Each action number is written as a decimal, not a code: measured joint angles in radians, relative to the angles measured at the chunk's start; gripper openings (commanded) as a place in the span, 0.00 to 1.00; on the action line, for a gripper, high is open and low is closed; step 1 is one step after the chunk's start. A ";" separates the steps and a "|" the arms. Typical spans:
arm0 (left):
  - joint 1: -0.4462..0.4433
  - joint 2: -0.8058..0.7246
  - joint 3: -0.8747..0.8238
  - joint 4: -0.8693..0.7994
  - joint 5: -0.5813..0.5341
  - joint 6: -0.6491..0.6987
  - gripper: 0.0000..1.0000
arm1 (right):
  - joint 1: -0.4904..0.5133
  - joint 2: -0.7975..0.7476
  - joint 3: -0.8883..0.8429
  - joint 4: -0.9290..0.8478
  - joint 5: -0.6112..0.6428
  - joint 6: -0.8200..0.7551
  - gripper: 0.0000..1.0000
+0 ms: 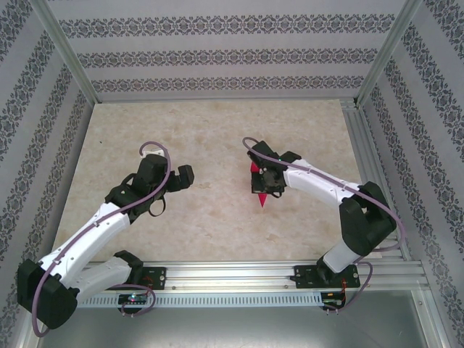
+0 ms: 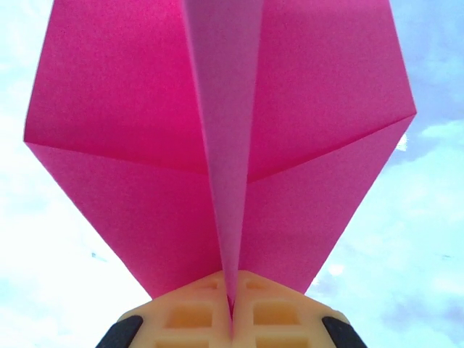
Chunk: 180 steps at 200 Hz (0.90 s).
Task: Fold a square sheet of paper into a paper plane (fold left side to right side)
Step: Place the paper plane at the center of the table.
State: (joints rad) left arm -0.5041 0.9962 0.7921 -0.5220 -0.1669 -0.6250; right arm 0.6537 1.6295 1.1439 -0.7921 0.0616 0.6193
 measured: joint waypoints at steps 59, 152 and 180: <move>0.000 -0.005 0.000 -0.026 -0.004 0.027 1.00 | 0.055 0.232 0.142 -0.008 0.025 0.071 0.00; 0.000 -0.005 0.000 -0.026 -0.003 0.039 1.00 | 0.044 0.391 0.288 -0.056 0.050 0.034 0.00; 0.000 -0.005 0.000 -0.027 -0.003 0.042 1.00 | 0.044 0.411 0.293 -0.059 0.050 0.033 0.00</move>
State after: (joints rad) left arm -0.5041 0.9913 0.7921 -0.5488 -0.1699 -0.5835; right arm 0.6975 2.0403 1.4364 -0.8509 0.1112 0.6525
